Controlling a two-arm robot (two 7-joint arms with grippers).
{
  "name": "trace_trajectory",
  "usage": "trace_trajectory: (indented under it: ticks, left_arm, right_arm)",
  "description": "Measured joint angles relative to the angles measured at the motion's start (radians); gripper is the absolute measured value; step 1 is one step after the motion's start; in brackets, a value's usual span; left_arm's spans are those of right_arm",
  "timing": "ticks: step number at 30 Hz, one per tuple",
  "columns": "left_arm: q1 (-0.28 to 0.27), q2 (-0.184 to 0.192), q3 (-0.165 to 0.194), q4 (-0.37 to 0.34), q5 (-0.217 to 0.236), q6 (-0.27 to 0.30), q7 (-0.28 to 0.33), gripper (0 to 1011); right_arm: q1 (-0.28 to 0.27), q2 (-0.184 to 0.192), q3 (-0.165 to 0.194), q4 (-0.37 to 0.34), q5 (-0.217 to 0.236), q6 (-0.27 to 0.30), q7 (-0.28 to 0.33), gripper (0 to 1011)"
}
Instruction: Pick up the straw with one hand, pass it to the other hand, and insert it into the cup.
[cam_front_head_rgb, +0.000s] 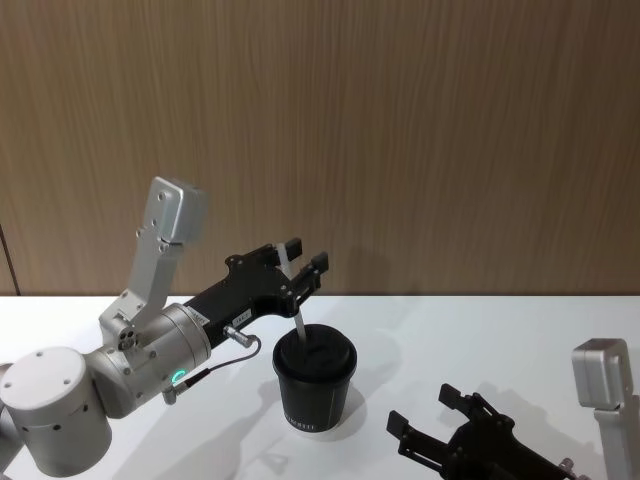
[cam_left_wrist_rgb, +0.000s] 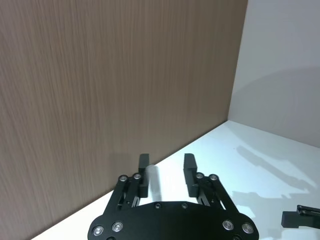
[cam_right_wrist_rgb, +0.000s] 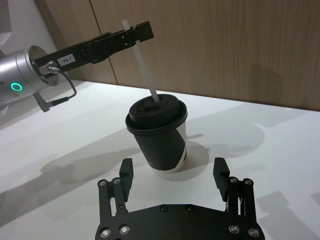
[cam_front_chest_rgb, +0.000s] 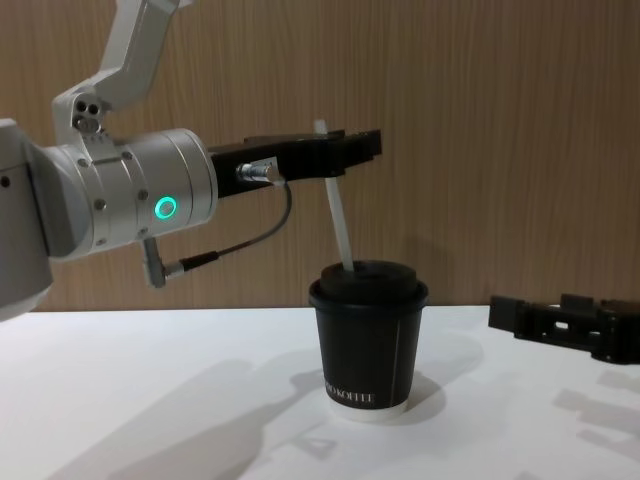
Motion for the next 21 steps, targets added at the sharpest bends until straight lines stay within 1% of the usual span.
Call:
trace_trajectory:
  ticks: [1, 3, 5, 6, 8, 9, 12, 13, 14, 18, 21]
  left_arm:
    - [0.0, 0.0, 0.0, 0.0, 0.0, 0.001, 0.0, 412]
    - [0.002, 0.0, -0.001, -0.003, -0.001, 0.003, 0.002, 495]
    - [0.003, 0.0, -0.002, -0.007, -0.001, 0.004, 0.004, 528]
    - [0.005, 0.001, -0.004, -0.013, -0.003, 0.006, 0.006, 589]
    - [0.008, 0.003, -0.005, -0.02, -0.004, 0.008, 0.007, 637]
    - [0.011, 0.005, -0.007, -0.03, -0.006, 0.01, 0.01, 696]
    - [0.017, 0.01, -0.009, -0.044, -0.008, 0.013, 0.015, 757]
    - [0.022, 0.014, -0.012, -0.057, -0.01, 0.015, 0.019, 815]
    - [0.024, 0.015, -0.012, -0.06, -0.011, 0.016, 0.02, 832]
    - [0.045, 0.028, -0.02, -0.098, -0.015, 0.021, 0.032, 951]
    - [0.055, 0.034, -0.025, -0.116, -0.017, 0.023, 0.039, 1002]
  right_arm:
    - [0.0, 0.0, 0.0, 0.0, 0.0, 0.0, 0.0, 1001]
    - [-0.001, 0.0, 0.001, 0.0, 0.0, -0.001, 0.0, 1001]
    - [-0.001, 0.0, 0.002, 0.0, 0.0, -0.002, -0.001, 1001]
    - [-0.002, 0.0, 0.002, 0.0, 0.0, -0.003, -0.001, 1001]
    - [-0.003, 0.0, 0.003, 0.0, 0.0, -0.004, -0.001, 1001]
    - [-0.003, 0.001, 0.003, -0.001, 0.0, -0.005, -0.001, 1001]
    - [-0.004, 0.001, 0.004, -0.003, 0.0, -0.008, 0.0, 1001]
    - [-0.005, 0.001, 0.005, -0.004, -0.001, -0.008, 0.0, 1001]
    - [-0.005, 0.001, 0.005, -0.005, -0.001, -0.009, 0.0, 1001]
    - [-0.008, 0.001, 0.006, -0.01, -0.003, -0.014, 0.001, 1001]
    - [-0.009, 0.002, 0.007, -0.014, -0.005, -0.015, 0.002, 1001]
